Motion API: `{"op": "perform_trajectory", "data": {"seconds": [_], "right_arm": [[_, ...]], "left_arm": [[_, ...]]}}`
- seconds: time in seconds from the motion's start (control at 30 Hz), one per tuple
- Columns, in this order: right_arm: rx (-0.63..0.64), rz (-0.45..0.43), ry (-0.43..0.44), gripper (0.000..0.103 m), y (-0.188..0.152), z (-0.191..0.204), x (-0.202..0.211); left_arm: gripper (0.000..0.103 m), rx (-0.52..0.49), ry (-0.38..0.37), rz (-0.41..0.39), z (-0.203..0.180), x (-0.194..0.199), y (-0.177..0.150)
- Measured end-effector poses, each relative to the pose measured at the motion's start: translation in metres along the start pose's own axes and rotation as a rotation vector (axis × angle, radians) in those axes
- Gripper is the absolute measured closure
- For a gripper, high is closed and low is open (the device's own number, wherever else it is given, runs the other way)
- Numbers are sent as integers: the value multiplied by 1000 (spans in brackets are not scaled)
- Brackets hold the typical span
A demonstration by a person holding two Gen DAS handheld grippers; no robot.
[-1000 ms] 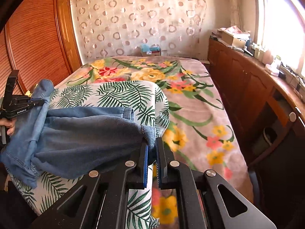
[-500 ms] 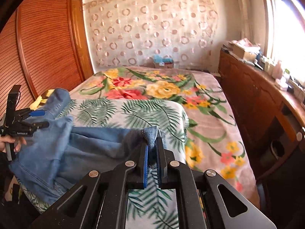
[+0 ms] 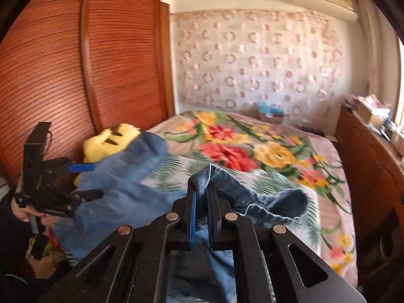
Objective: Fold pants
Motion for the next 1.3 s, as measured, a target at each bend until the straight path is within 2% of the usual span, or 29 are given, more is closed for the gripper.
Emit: {"op": "perform_trajectory", "data": {"seconds": [0.1,0.2,0.27,0.33,0.4,0.53,0.57,0.6,0.7,0.87,1.07,1.3], "right_arm": [[42,13,84,96,0,32,-5],[67,67,136,95,-11,47,-19],[82,105,143,85,-20,47,-27],[81,125,137,68,-23,42,-30],[77,129,124,65,-25,34,-30],[79,118,66,65,-24,25,-28],[69,124,53,65,-25,24,-31],[61,132,42,64,-23,40,-37],[33,150,-3,64,-32,30,-45],[-38,203,-32,62,-38,18,-83],[-79,267,-21,60,-32,14,-137],[-70,350,-46,57,-37,-1,-190]], "left_arm": [[21,12,9,-6,7,12,-7],[21,16,17,-5,11,15,-11],[21,18,17,1,12,13,-14],[21,19,12,6,12,11,-17],[21,19,2,10,10,9,-21],[21,24,-36,26,-1,0,-27],[21,22,-44,33,-4,-3,-28],[21,19,-52,41,-9,-8,-30],[21,11,-86,67,-24,-24,-33],[21,-9,-125,108,-49,-49,-35],[21,-15,-185,169,-71,-77,-37],[23,-49,-191,220,-88,-94,-44]]}}
Point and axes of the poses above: each gripper's, at about its wrist camera, not at the fingertips, and x roughly against the way its jaws point, z to its left, y to its top, the point moved 7 cm from there along -x, roughly the way its jaws point, and after that the axes turned 1 degree about x, right-handed, at the moved point
